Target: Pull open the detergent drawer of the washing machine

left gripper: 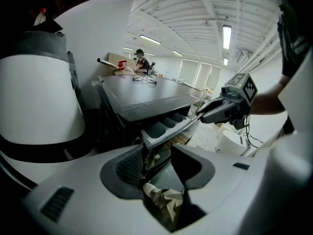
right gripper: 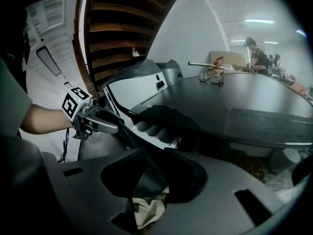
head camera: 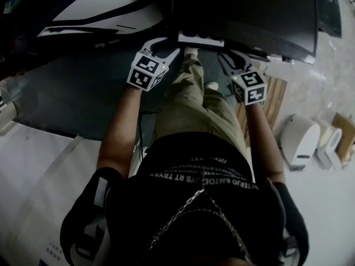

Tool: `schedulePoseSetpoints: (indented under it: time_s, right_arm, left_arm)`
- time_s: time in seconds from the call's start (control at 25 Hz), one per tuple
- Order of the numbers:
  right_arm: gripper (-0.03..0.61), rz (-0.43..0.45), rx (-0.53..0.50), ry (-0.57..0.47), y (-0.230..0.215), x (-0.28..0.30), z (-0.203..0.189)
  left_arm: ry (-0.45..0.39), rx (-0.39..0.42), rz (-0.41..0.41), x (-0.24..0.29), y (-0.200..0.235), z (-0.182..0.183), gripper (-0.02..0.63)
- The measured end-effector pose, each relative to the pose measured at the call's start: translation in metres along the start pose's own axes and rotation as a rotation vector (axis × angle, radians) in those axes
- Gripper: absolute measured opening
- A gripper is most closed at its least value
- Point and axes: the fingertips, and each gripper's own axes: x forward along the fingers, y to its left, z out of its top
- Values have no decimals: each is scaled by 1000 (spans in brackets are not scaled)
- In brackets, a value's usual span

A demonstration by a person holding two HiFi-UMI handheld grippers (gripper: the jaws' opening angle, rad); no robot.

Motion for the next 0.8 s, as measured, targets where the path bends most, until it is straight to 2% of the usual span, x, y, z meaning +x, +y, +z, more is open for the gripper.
schedulePoseSetpoints:
  time_s: [0.8]
  right_arm:
    - [109, 36, 47, 22, 8, -8, -28]
  left_arm:
    - [5, -41, 52, -8, -21, -17, 173]
